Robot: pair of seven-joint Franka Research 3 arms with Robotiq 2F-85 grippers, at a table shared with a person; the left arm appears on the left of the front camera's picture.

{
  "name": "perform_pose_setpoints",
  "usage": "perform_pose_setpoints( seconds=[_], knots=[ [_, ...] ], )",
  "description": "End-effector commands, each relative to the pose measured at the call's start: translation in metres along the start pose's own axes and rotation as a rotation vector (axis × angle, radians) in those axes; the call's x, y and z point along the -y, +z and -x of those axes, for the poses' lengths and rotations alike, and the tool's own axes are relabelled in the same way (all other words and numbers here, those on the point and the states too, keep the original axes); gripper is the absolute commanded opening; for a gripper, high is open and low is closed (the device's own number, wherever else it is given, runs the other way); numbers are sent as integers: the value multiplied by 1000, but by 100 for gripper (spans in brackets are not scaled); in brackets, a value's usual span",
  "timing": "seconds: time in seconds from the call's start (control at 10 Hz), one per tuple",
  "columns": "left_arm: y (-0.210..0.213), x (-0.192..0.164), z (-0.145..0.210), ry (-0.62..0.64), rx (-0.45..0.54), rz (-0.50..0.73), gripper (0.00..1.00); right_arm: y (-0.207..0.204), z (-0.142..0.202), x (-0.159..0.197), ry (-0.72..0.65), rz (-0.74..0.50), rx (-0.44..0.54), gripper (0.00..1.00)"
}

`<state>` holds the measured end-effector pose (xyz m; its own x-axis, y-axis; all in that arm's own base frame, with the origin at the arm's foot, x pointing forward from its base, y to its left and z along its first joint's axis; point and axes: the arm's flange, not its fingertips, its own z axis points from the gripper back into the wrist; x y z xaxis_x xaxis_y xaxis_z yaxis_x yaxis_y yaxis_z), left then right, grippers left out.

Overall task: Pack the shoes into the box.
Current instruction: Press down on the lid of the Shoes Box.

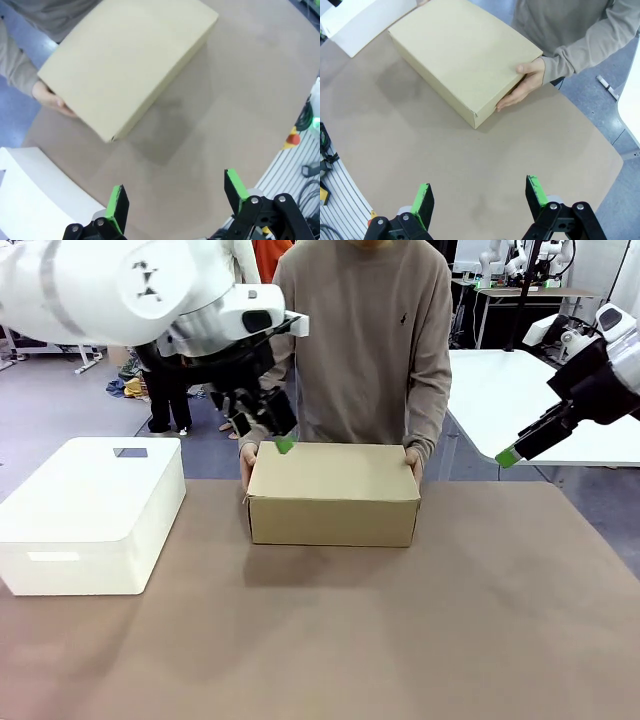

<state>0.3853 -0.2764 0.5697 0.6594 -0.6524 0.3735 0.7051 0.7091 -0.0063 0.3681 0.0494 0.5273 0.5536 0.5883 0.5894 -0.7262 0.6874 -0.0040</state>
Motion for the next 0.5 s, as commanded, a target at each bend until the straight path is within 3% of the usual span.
perform_pose_setpoints(
  seconds=[0.0,0.4],
  knots=[
    [2,-8,31,-32,35,15,100,1,-3,3,-4,5,-8,97],
    [-8,-13,55,-43,88,14,100,1,-3,3,-4,5,-8,97]
  ],
)
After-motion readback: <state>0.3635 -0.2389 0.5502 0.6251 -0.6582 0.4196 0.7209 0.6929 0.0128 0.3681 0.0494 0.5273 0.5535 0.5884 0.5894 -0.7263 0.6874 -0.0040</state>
